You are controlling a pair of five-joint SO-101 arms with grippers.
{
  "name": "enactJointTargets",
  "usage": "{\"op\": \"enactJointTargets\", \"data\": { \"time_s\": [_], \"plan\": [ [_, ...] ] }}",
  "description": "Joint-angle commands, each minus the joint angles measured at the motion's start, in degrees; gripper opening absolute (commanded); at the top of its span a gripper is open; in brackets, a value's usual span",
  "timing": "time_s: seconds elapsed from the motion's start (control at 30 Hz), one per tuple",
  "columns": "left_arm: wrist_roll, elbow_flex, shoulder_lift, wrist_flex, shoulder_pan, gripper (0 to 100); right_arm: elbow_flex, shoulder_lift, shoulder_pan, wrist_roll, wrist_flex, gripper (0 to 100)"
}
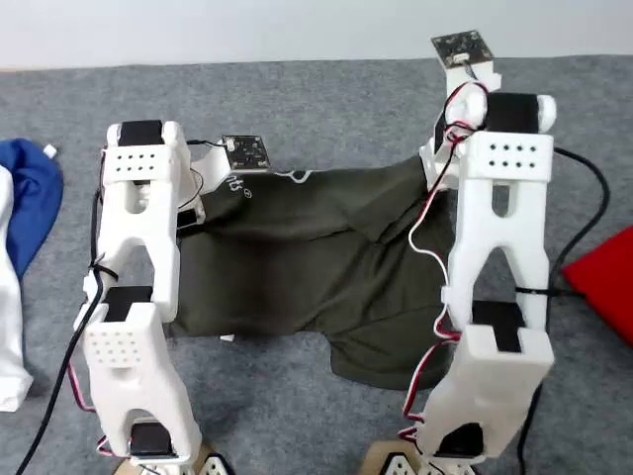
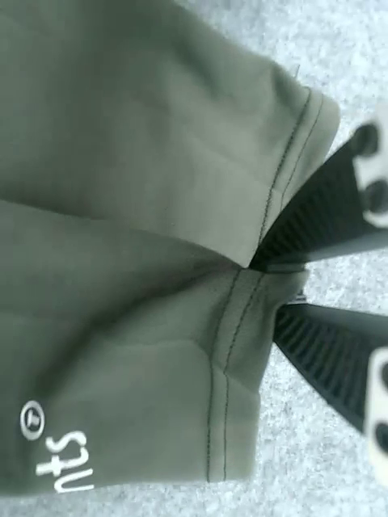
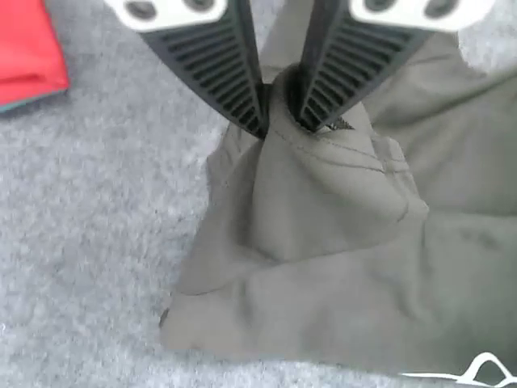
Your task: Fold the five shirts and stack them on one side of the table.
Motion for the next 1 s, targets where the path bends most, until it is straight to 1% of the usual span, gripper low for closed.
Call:
{"op": "enactJointTargets", "data": {
  "time_s": [0.0, 0.1, 0.27, 0.33, 0.57, 0.73, 0.8, 0.97],
  "plan": [
    [-0.8, 0.0, -4.0, 1.8, -1.0, 0, 7.0, -9.3, -0.7, 0.0, 2.5, 0.8],
    [-0.8, 0.8, -5.1, 1.8, -1.7, 0, 14.2, -15.4, -2.6, -3.3, 2.4, 0.8],
    [-1.9, 7.5, -11.2, 1.8, -1.5, 0, 25.1, -24.1, -4.4, -4.0, 2.4, 0.8],
    [-3.6, 11.6, -13.8, 1.8, -1.5, 0, 29.0, -26.9, -4.3, -4.0, 2.4, 0.8],
    [-5.3, 22.4, -18.9, 1.8, -2.0, 0, 42.9, -35.0, -2.1, -3.6, 2.3, 0.8],
    [-6.5, 24.7, -19.3, 1.8, -4.2, 0, 50.8, -40.7, -1.3, -3.3, 2.1, 0.8],
    [-7.0, 25.4, -19.3, 1.8, -5.6, 0, 53.4, -42.6, -1.1, -1.8, 2.1, 0.8],
    [-9.5, 27.4, -19.3, 1.8, -9.8, 0, 55.7, -45.5, 0.0, -0.3, 2.1, 0.8]
  ]
}}
